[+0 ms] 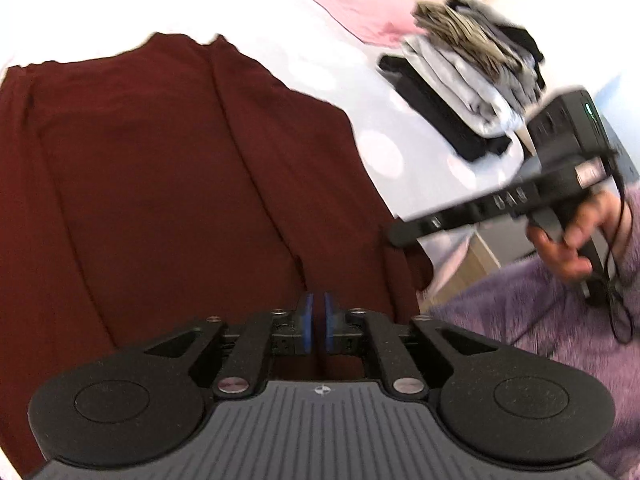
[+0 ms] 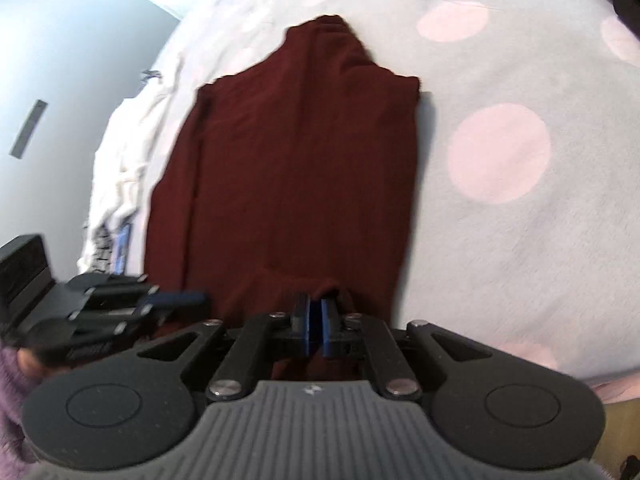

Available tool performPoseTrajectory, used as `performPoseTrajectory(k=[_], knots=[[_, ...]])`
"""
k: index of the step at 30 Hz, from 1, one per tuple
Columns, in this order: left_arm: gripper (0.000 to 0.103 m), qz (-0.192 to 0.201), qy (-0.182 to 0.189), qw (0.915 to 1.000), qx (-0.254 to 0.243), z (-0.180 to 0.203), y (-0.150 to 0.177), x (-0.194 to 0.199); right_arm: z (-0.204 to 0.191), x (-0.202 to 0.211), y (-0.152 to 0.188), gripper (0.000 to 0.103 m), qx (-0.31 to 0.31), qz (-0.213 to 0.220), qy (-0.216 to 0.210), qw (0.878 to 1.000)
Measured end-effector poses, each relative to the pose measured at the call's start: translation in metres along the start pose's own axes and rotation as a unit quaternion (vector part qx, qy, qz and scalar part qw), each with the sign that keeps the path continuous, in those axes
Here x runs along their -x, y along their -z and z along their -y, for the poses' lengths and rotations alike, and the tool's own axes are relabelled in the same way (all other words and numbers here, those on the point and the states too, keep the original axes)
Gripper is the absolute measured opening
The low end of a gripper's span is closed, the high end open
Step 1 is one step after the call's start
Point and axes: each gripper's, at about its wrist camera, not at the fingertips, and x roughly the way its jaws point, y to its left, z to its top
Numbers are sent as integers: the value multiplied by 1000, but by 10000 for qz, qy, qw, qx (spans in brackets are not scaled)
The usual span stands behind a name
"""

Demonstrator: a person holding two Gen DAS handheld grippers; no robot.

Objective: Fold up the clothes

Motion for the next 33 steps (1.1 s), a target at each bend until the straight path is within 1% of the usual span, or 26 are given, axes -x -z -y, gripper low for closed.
performPoseTrajectory(k=[1,2,4,7,8,9,10,12,14,19,22,24,25,26,27,28,30,33], knots=[[28,-35,6,10000,-86,2,0,-2,-4,-1,0,14,52,10,41,10000],[30,-59,7,9998,-169,6,1,-3,-8,-1,1,15,104,21,81,9999],[30,-119,3,9995,-277,11,5,-6,-11,-1,1,15,259,74,108,9996],[30,-243,-7,9992,-321,13,7,-15,-7,-2,4,19,569,183,117,9981],[30,-283,-24,9990,-332,13,8,-18,-11,1,9,26,690,187,150,9973],[30,-322,-54,9989,-342,13,9,-20,-15,2,12,29,810,177,195,9964],[30,-348,-100,9987,-348,14,9,-22,-18,2,16,29,905,151,225,9955],[30,-367,-195,9985,-343,13,10,-24,-22,4,24,32,1013,45,245,9945],[30,-362,-202,9986,-313,12,11,-23,-24,-1,31,33,1092,-107,294,9935],[30,-342,-238,9986,-325,16,12,-24,-13,-30,43,33,1016,-798,558,9900],[30,-285,-237,9988,-329,18,12,-21,-8,-46,41,33,1039,-869,672,9885],[30,-243,-239,9989,-312,17,12,-19,-4,-51,38,33,928,-831,567,9906],[30,-222,-238,9990,-301,17,12,-18,-2,-51,37,32,871,-814,488,9917],[30,-200,-235,9991,-291,17,12,-17,0,-51,36,27,835,-800,408,9925],[30,-171,-218,9992,-288,17,11,-15,0,-50,36,13,814,-794,348,9929],[30,-137,-192,9993,-305,18,11,-14,0,-48,36,8,819,-798,319,9929],[30,-56,-128,9993,-345,19,8,-11,0,-43,37,8,796,-801,243,9933],[30,143,-66,9992,-375,21,4,-3,-6,-31,38,7,749,-845,-67,9936]])
